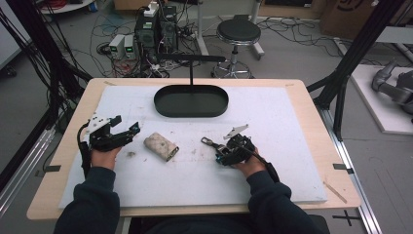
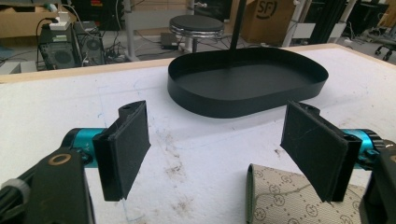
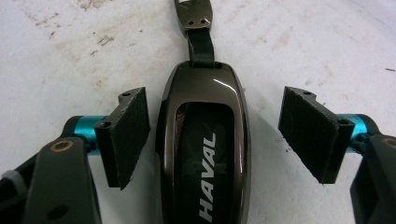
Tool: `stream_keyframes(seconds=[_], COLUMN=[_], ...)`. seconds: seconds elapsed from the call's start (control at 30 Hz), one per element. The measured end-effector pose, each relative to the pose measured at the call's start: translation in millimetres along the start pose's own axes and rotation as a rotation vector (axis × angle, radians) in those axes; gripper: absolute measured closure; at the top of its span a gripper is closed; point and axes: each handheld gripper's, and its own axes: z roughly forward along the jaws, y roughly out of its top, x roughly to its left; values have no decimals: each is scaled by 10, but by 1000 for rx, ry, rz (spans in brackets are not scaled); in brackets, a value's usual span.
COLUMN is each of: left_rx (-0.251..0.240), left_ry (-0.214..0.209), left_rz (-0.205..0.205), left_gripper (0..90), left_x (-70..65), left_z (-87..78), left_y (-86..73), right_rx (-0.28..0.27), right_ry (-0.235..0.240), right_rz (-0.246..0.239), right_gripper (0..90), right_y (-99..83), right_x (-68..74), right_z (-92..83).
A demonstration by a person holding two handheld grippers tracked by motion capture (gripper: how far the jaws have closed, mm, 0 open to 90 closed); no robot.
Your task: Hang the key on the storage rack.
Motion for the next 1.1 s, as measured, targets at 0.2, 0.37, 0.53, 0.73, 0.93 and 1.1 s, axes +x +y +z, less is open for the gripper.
stream_keyframes(seconds=[0.2,0.37,0.53,0.73,0.93,1.1], left_rx=[2,1,0,-1,1,1], left_ry=[-1,1,1,1,1,0], left_rz=[2,3,-2,-2,-3,-4], left_gripper=[236,238,239,240,240,241], left_x=[-5,-1,6,9,7,11], left_z=[0,-3,-5,-6,-3,-1], left_y=[0,1,1,1,-1,-1], right_rx=[6,29,23,-17,-97,-145], right_ry=[36,14,2,-20,-15,-37], right_rz=[4,9,-12,-4,41,42], right_gripper=[491,498,500,500,500,500], right_y=[7,36,36,50,189,439], right_x=[48,83,102,66,-107,-234], right_z=[-35,-43,-48,-76,-243,-393])
